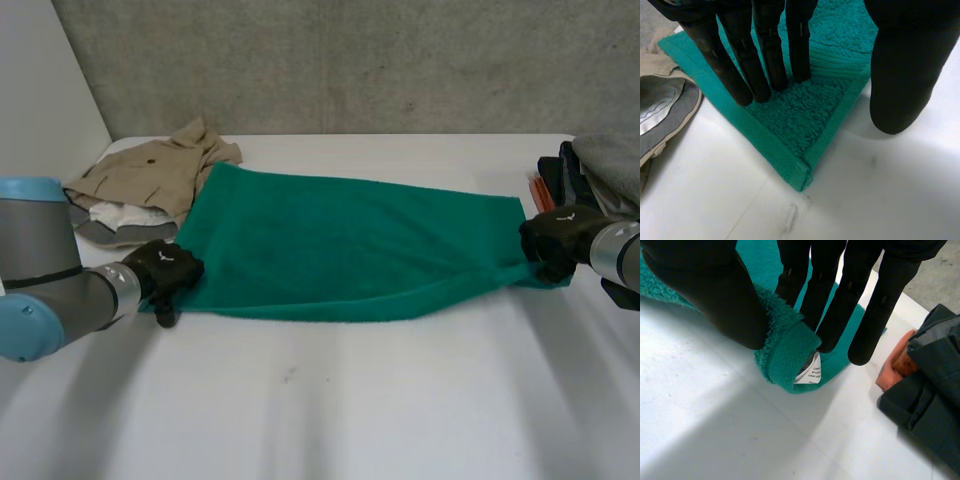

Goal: Fold the laundry.

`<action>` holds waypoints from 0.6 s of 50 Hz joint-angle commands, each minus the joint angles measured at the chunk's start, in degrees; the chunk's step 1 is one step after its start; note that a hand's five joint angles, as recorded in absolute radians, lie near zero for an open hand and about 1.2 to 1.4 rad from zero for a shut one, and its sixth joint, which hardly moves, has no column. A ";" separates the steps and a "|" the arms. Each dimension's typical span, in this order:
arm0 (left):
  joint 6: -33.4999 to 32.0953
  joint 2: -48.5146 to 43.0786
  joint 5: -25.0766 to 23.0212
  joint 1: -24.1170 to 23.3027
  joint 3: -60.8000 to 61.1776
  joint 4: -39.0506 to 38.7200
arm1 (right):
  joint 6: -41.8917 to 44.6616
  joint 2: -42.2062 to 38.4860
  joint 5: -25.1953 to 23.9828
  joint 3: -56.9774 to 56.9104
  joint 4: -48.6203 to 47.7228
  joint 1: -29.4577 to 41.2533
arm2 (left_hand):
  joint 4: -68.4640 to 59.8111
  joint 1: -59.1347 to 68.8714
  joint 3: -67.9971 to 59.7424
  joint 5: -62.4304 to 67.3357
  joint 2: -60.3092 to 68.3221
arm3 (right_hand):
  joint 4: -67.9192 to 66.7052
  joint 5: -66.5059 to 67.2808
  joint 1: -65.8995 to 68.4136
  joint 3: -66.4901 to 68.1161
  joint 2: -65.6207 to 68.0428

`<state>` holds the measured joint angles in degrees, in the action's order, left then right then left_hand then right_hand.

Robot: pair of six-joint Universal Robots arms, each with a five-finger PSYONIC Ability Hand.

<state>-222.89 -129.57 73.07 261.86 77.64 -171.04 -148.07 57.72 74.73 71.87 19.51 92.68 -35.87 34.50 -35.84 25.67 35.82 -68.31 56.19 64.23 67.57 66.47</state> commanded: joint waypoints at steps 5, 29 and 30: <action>1.75 -0.95 0.59 -0.56 -2.41 -1.57 | 0.33 0.73 -0.90 2.31 -1.23 -0.57 | -18.58 19.94 -18.60 18.77 18.62 | -11.69 13.81 15.77 12.43 13.53; 1.76 -1.30 1.99 -1.18 -2.59 -5.35 | -0.63 0.99 -1.34 3.72 -2.81 -1.27 | -44.13 45.50 -44.16 44.33 44.18 | -11.69 13.81 15.77 12.43 13.53; 1.84 -1.13 2.17 -1.00 -2.50 -5.35 | -0.72 1.17 -1.34 3.72 -2.73 -1.27 | -44.13 45.50 -44.16 44.33 44.18 | -11.69 13.81 15.77 12.43 13.53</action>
<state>-220.82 -130.70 74.44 260.45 75.07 -176.31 -148.23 58.59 73.43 75.61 17.02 91.53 -59.97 62.53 -60.58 49.74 60.74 -68.31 56.20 64.22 67.57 66.47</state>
